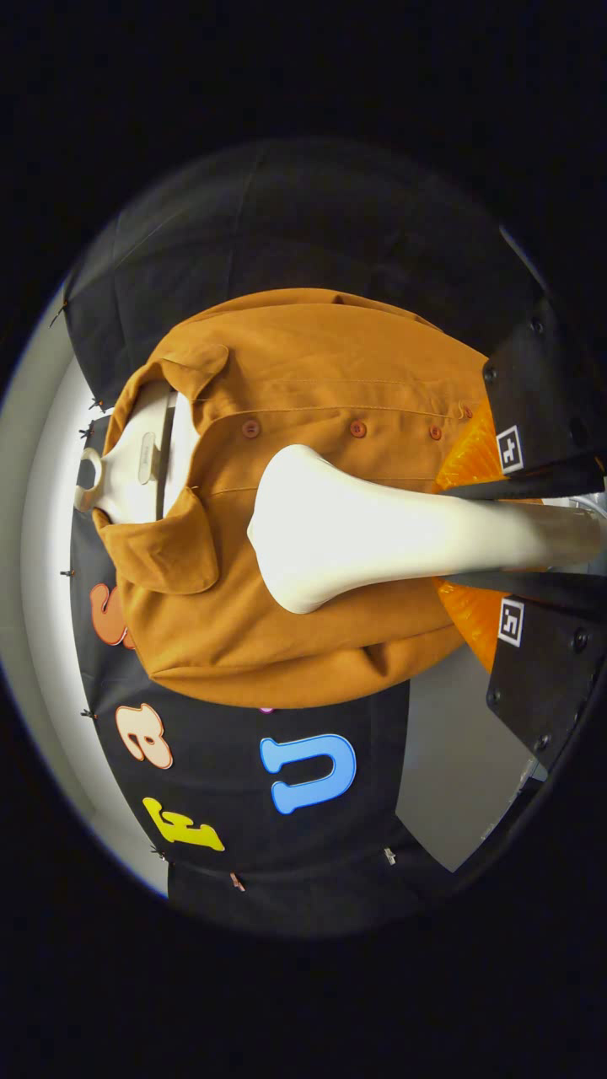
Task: Iron the clothes twice with a garment steamer, once on the left side and once on the right side.
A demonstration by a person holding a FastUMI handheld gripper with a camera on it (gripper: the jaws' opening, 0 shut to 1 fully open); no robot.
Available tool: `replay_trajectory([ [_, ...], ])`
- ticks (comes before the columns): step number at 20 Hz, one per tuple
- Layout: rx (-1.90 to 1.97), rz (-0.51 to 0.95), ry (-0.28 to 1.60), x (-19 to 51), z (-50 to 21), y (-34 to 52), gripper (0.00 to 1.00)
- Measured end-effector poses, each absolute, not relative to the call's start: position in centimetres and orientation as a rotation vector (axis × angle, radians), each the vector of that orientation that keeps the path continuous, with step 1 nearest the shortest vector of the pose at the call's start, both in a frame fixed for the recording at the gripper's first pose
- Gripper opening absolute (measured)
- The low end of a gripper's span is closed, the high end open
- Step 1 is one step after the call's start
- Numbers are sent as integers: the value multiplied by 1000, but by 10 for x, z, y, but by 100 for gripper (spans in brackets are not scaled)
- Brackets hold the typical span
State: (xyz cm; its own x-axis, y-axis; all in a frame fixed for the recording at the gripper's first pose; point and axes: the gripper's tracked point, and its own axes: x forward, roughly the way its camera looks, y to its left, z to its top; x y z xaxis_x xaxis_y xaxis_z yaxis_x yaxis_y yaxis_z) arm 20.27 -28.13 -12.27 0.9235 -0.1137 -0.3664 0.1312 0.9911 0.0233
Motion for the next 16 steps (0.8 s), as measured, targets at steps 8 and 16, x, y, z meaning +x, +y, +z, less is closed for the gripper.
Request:
replay_trajectory([
  [8,59,-99,485,205,-170,-283,39],
  [16,82,-103,627,184,-242,-291,39],
])
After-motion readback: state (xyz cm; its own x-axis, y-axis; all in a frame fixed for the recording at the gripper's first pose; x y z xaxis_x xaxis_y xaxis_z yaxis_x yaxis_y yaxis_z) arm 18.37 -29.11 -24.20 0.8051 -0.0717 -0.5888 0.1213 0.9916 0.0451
